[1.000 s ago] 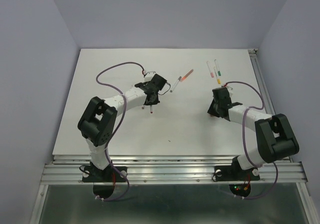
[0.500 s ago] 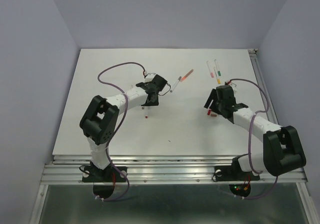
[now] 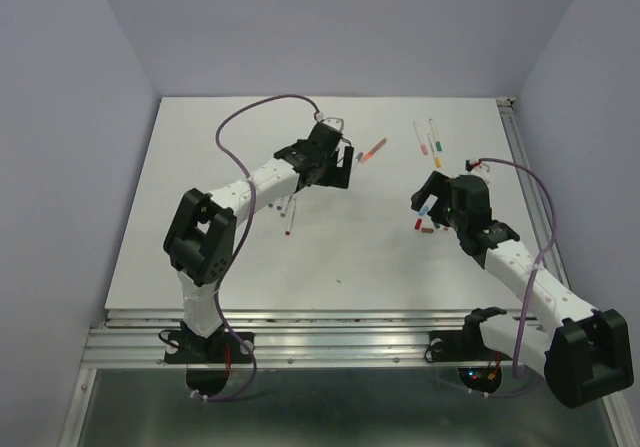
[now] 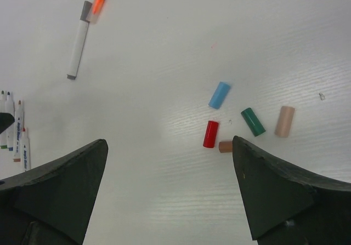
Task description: Open the pen caps
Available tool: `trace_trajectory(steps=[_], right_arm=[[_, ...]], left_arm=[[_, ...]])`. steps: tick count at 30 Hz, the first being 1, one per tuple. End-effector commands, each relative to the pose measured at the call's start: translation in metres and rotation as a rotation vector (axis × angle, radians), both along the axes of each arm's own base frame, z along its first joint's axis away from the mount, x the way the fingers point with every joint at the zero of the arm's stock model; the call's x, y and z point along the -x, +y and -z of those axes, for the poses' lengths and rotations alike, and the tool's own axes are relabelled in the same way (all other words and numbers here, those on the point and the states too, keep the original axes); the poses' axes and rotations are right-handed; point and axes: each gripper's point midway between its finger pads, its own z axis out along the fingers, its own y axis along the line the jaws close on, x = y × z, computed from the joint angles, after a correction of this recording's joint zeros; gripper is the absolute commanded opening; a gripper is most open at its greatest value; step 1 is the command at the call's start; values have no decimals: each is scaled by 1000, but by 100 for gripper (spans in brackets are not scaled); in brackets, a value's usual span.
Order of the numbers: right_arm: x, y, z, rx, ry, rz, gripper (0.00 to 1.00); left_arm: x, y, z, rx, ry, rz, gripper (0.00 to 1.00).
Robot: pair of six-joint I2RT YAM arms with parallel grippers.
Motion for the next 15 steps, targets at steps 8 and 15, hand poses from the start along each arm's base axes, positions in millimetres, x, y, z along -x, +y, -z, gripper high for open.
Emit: trace_trajectory(steps=[8, 15], right_arm=[[1, -5, 3, 24, -20, 11, 100], [0, -3, 3, 24, -26, -6, 100]], left_arm=[[-73, -89, -24, 35, -120, 387, 99], [-94, -91, 11, -24, -70, 399, 99]])
